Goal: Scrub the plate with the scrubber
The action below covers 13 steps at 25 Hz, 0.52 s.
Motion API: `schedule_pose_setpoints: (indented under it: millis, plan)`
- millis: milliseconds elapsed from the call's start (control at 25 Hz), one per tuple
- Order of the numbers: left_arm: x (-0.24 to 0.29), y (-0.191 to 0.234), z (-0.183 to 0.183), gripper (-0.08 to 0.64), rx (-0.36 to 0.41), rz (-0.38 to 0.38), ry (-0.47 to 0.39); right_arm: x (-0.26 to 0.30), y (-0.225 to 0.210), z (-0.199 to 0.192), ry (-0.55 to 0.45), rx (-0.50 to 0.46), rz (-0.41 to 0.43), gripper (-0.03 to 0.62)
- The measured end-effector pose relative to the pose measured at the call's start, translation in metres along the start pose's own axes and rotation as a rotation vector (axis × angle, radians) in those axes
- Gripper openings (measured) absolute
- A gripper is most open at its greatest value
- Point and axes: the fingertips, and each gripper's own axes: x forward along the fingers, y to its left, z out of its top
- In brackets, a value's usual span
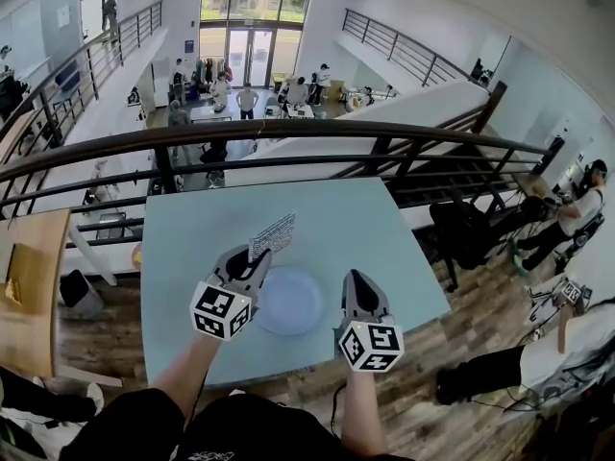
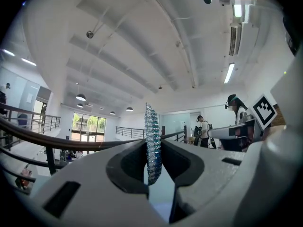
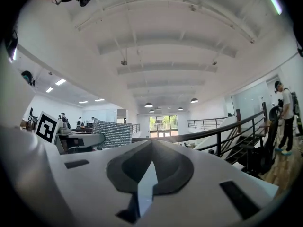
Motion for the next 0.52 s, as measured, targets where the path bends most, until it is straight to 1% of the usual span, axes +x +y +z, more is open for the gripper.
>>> schedule_pose_setpoints:
  millis: [80,160,280,520]
  plan:
    - [-0.004,-0.003,0.011,0.088,0.004,0.008,-0.015,-0.007,0.002,0.012,-0.019,-0.007,0.004,0.006]
    - [-0.007,-0.009,0.016,0.087,0.008,0.013,-0.026,-0.014,0.000,0.016,-0.029,-0.013,0.008,0.006]
    - [-0.002,-0.018,0.006,0.089,0.020,0.017,-0.032,-0.018,-0.011,0.007,-0.037,-0.024,0.015,0.006]
    - [0.025,-0.020,-0.006,0.089,0.034,0.026,-0.041,-0.006,-0.038,-0.005,-0.056,-0.033,0.012,0.006]
